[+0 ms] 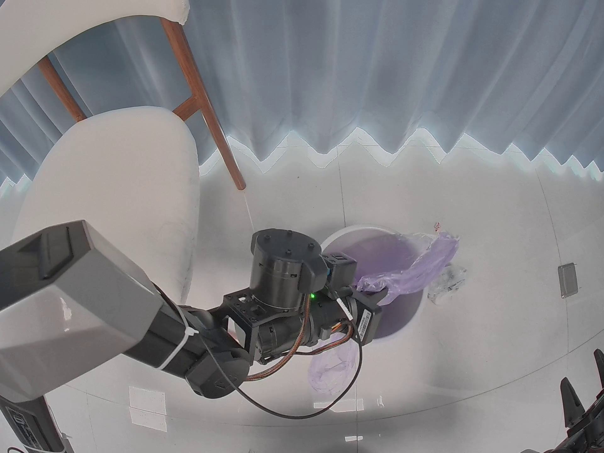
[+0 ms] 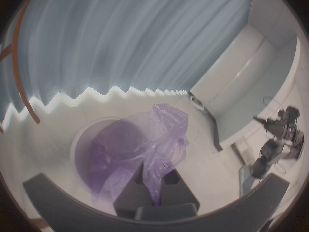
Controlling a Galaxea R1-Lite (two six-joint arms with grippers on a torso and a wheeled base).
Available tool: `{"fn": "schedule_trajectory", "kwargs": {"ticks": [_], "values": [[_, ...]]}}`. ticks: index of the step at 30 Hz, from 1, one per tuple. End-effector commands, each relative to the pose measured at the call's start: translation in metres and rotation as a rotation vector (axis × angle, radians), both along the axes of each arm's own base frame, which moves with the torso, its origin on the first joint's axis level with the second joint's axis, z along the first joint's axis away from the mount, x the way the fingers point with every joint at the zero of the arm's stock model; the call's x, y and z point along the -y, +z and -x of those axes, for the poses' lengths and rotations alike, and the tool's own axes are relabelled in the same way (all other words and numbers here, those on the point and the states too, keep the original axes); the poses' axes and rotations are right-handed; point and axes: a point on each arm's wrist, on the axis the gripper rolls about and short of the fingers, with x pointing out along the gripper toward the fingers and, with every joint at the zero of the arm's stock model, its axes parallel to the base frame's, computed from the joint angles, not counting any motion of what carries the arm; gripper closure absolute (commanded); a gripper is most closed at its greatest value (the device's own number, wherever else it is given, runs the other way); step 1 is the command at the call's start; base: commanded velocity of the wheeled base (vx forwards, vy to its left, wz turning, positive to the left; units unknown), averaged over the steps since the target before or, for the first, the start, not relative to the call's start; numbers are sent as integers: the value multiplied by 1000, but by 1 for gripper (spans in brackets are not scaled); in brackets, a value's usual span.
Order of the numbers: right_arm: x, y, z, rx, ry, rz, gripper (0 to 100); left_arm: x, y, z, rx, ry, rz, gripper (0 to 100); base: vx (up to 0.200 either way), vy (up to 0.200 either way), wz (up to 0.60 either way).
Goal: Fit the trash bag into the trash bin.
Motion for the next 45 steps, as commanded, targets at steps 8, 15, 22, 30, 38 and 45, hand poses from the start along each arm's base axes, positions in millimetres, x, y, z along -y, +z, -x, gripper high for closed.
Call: {"fn": "schedule_trajectory", "kwargs": {"ticks": [8, 15, 22, 30, 38, 45], "values": [[0, -5, 0, -4, -4, 28, 0, -11, 6, 7, 146, -69, -225, 100, 0, 0, 0], [0, 10, 1, 26, 14, -10, 0, -3, -5, -2, 215, 23, -182, 100, 0, 0, 0], [-7, 76, -48, -147, 263, -237, 0, -2, -8, 3, 211, 25, -161, 100, 0, 0, 0], [-28, 83, -115, -499, 145, -670, 0, -4, 1, -1, 235, 45, -108, 100, 0, 0, 0], [-38, 63, -147, -679, 108, -649, 0, -3, 5, 2, 239, 48, -68, 100, 0, 0, 0], [-41, 52, -171, -734, 66, -649, 0, -5, 5, 3, 240, 50, -67, 100, 0, 0, 0]]}}
